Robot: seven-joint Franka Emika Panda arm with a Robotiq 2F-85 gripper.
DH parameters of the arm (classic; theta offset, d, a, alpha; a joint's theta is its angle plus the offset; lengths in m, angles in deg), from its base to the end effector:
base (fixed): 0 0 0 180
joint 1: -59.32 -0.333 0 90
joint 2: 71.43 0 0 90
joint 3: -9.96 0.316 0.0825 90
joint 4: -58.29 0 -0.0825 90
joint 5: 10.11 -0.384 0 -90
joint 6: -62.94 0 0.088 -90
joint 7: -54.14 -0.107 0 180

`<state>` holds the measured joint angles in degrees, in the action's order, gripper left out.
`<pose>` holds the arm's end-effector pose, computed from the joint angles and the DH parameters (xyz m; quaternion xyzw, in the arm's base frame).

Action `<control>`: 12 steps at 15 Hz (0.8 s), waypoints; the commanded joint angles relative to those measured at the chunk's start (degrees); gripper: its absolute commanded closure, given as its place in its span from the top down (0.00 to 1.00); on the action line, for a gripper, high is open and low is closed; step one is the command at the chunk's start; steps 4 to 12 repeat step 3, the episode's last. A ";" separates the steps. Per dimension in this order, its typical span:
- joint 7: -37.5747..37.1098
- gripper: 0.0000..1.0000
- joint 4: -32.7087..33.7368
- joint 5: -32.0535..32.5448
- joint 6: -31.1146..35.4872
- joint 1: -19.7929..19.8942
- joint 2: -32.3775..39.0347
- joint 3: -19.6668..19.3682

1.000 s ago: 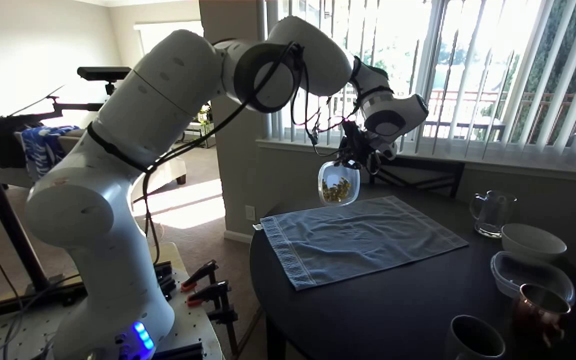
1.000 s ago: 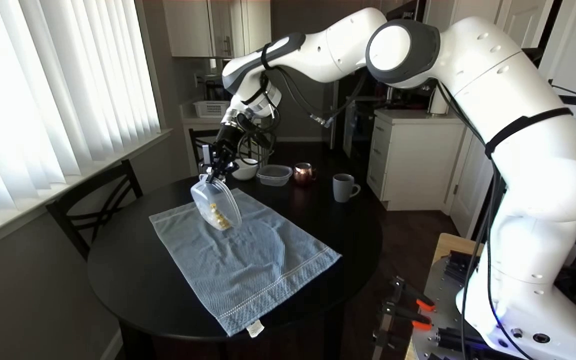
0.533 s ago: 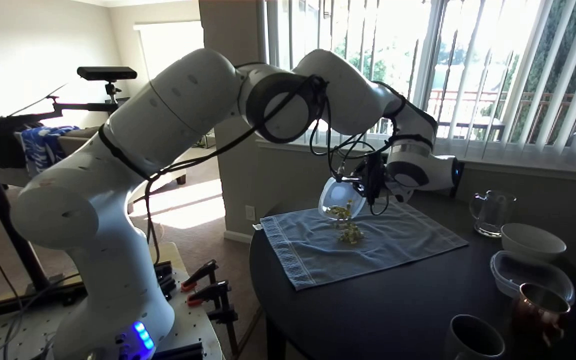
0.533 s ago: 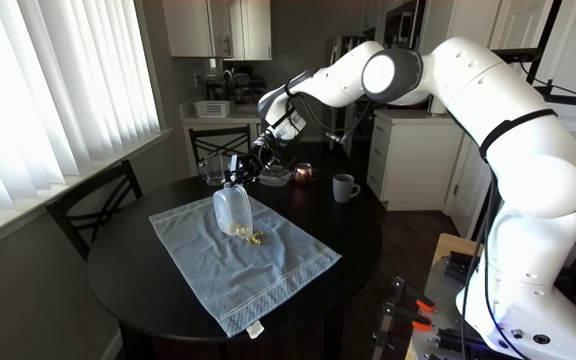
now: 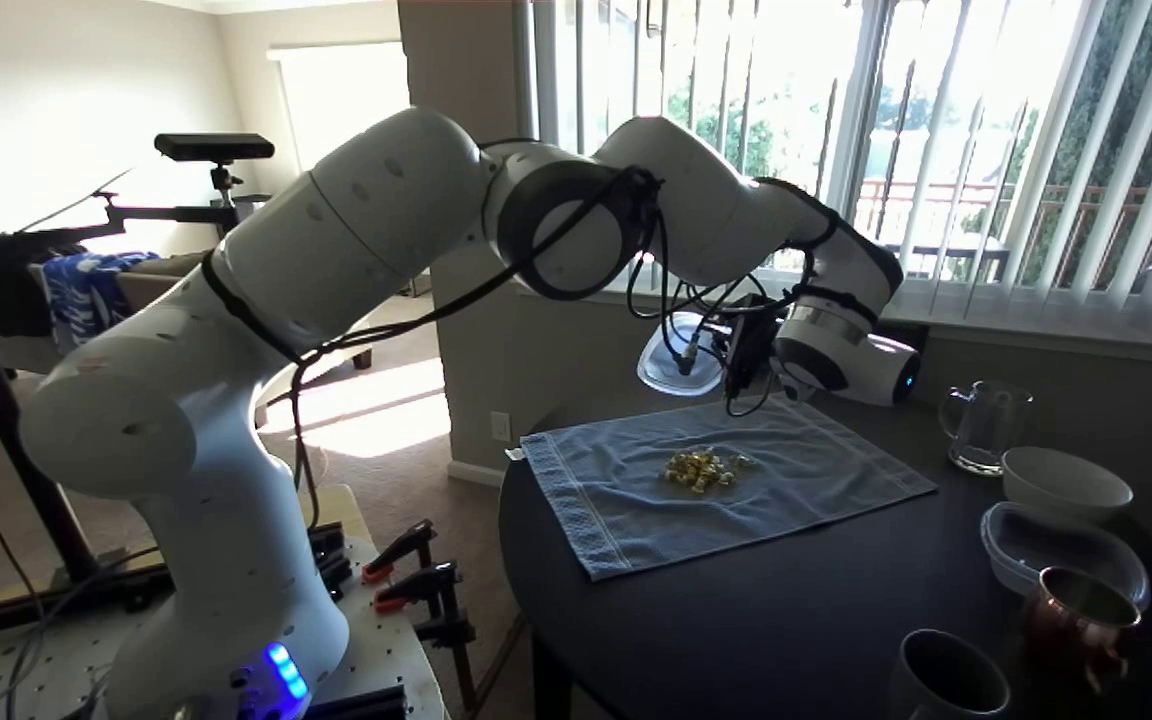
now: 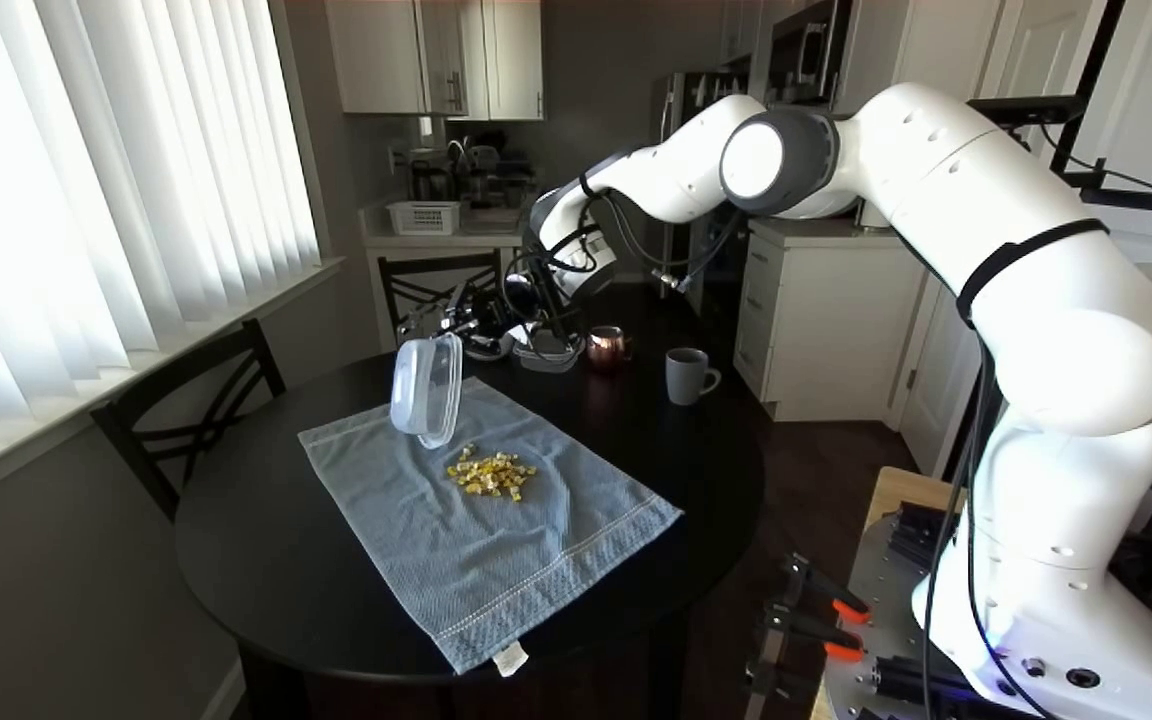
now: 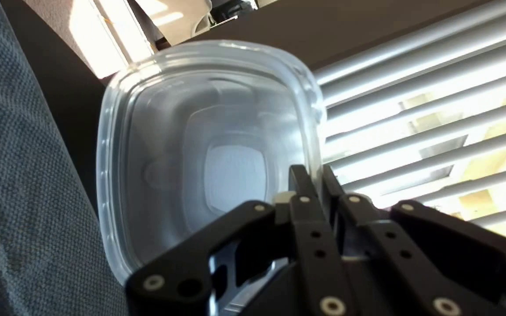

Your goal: Pick up the clear lunch box and spill all the candy onto the blue towel

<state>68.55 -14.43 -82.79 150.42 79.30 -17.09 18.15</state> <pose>0.7146 -0.0705 0.2246 -0.7234 0.1634 0.1156 0.6608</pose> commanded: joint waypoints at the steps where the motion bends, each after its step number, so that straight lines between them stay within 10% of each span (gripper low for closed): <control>1: 0.05 0.02 0.46 -2.72 -1.44 -1.75 -0.25 -2.64; 12: -0.58 0.02 0.67 -2.81 -0.90 -2.69 -0.36 -3.70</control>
